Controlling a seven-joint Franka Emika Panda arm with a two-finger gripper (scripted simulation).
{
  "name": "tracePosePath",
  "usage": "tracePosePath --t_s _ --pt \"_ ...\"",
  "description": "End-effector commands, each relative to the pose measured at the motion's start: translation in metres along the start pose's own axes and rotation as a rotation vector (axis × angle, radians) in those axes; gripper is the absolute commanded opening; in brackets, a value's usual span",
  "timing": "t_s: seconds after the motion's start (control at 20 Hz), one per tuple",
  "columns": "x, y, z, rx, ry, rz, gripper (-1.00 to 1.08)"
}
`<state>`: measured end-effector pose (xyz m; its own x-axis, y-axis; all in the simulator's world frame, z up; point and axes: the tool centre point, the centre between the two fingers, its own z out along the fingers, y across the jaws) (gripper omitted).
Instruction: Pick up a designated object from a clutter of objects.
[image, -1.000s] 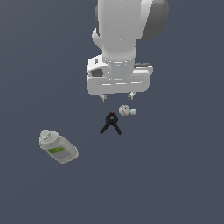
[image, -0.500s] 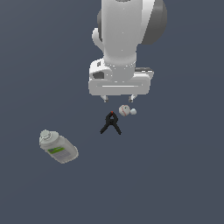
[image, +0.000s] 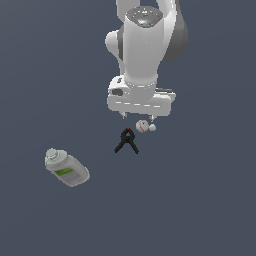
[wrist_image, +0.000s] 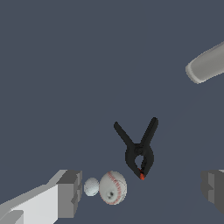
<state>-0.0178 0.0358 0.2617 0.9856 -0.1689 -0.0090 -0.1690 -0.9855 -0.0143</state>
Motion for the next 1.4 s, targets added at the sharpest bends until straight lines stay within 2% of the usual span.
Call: tracePosePath --t_s 0.0,1.35 --pt "-0.006 -0.002 0.011 -0.002 0.001 0.055 1.00" --pt "-0.087 -0.018 0.117 -0.012 0.011 0.643 1.00"
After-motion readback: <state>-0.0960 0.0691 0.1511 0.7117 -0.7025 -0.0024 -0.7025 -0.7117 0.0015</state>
